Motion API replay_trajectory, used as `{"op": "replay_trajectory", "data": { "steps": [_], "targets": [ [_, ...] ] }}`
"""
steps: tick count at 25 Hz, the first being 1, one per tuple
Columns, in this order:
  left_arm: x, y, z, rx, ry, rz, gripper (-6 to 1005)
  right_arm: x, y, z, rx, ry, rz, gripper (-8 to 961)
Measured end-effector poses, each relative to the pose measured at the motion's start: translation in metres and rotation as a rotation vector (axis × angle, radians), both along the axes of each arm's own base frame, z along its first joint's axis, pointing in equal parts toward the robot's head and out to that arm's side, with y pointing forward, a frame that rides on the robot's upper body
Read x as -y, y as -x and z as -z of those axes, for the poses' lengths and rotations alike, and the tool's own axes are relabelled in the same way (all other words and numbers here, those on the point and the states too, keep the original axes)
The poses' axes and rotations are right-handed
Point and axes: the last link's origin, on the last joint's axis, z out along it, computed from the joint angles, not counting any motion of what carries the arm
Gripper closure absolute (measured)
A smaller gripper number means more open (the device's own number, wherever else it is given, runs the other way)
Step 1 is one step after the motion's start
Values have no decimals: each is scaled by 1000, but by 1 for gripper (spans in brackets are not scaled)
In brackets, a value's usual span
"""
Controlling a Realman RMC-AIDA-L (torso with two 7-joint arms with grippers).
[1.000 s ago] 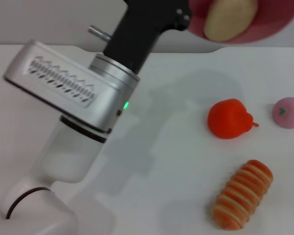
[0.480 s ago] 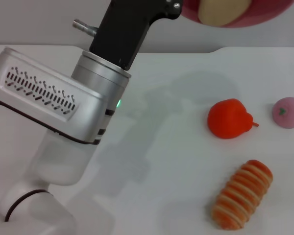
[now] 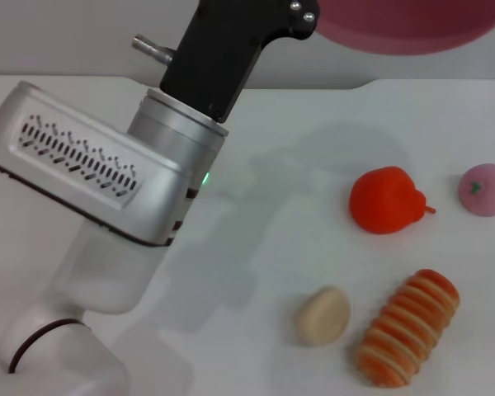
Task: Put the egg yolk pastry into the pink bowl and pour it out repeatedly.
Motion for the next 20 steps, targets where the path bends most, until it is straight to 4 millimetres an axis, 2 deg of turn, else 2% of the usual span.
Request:
{"op": "replay_trajectory", "data": {
  "steps": [6,10,13,14,15,20],
  "targets": [
    [-15,-4,14,-81,95,-50,965,-2,1,3,-1,11,-5,435],
    [-28,-6,17,-106,144,-96,965,-5,5,6,8,43,-19,435],
    [-71,-10,21,-212,298,-274,965,-5,14,9,16,96,-56,436],
    [-71,-10,21,-212,298,-274,965,-5,19,9,28,119,-74,436],
    [-90,-10,23,-260,382,-361,965,-4,25,9,47,150,-94,438],
    [-126,-8,14,-337,551,-546,965,0,64,12,189,337,-178,446]
  ]
}}
